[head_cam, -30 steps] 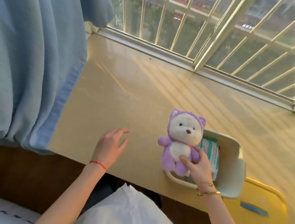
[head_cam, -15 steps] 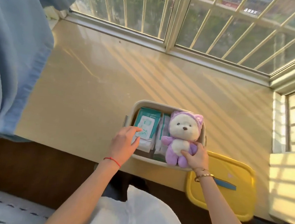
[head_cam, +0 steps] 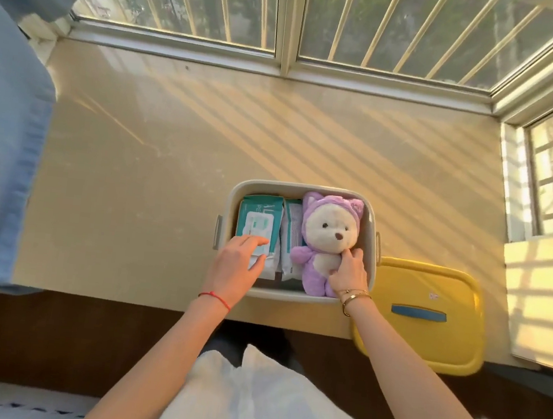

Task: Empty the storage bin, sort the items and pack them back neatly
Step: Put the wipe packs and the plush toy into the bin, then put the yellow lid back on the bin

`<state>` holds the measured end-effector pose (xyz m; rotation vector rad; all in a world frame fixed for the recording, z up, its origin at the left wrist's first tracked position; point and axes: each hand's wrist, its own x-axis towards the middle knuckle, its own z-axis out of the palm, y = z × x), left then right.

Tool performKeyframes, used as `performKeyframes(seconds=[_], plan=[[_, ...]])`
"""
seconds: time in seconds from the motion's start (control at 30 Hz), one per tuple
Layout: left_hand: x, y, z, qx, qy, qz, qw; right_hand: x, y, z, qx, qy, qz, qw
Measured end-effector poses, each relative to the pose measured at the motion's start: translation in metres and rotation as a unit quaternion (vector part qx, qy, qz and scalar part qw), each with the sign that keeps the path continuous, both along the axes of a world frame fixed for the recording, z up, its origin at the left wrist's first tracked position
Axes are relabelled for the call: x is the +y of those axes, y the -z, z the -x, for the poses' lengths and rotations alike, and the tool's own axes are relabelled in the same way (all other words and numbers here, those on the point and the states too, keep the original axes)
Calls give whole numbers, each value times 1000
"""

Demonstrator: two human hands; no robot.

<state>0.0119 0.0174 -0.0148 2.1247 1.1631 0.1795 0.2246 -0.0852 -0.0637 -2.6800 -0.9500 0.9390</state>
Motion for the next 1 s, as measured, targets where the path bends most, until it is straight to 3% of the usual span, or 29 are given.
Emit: performKeyframes(seconds=[0.2,0.53,0.8,1.0], plan=[[11,-1,2,2,30,-23,999,-6,-4,-5,-9,6,3,1000],[-20,-19,-22,-21,78,-82,993,-73,-26,-4,-79,22,-226,971],[-126,0,-87,-45,91,-84,991,-212,-3,-85,-97,143,-180,968],[-211,57,-147,24,27,8,999,-304,33,-162,-52,205,-100,972]])
